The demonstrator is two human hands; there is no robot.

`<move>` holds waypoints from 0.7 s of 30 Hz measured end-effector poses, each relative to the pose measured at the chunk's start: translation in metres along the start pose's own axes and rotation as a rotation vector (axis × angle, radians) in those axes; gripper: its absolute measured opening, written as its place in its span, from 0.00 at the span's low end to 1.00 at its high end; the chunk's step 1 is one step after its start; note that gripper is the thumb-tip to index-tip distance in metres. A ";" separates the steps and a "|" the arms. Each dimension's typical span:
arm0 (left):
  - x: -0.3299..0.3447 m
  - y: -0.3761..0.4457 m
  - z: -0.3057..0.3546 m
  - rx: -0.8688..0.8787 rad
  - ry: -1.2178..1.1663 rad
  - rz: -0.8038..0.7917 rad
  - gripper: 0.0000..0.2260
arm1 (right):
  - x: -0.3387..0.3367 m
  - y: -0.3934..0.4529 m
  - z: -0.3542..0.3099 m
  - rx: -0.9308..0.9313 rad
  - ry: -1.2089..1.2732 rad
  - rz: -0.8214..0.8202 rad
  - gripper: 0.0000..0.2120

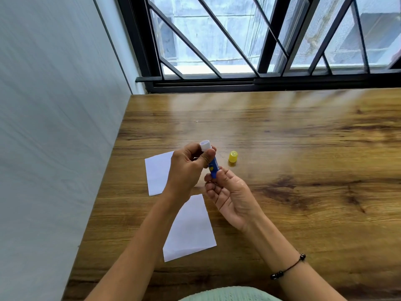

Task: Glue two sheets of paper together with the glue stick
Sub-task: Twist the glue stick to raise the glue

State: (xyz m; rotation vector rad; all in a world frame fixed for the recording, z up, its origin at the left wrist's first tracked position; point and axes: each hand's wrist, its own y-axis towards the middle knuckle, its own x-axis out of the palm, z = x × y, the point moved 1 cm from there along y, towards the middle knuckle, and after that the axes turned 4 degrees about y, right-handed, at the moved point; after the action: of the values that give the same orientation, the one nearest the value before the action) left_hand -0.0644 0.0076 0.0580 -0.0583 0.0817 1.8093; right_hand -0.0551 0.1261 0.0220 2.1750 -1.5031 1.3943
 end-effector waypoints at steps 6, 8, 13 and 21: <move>0.002 -0.002 0.000 0.017 -0.008 -0.020 0.04 | -0.001 0.000 0.004 -0.044 -0.031 0.042 0.13; 0.001 -0.001 0.000 0.019 0.002 -0.017 0.03 | 0.000 0.000 0.005 -0.038 -0.055 0.058 0.15; -0.005 0.001 0.001 0.001 0.008 -0.010 0.03 | 0.004 0.001 0.007 -0.042 -0.040 0.040 0.17; -0.004 -0.001 -0.002 -0.019 0.015 -0.011 0.04 | 0.002 0.001 0.011 -0.078 -0.016 0.064 0.14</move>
State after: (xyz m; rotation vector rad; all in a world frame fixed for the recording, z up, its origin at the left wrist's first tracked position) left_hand -0.0627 0.0040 0.0559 -0.0859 0.0748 1.7987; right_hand -0.0494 0.1179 0.0168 2.1147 -1.6180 1.3167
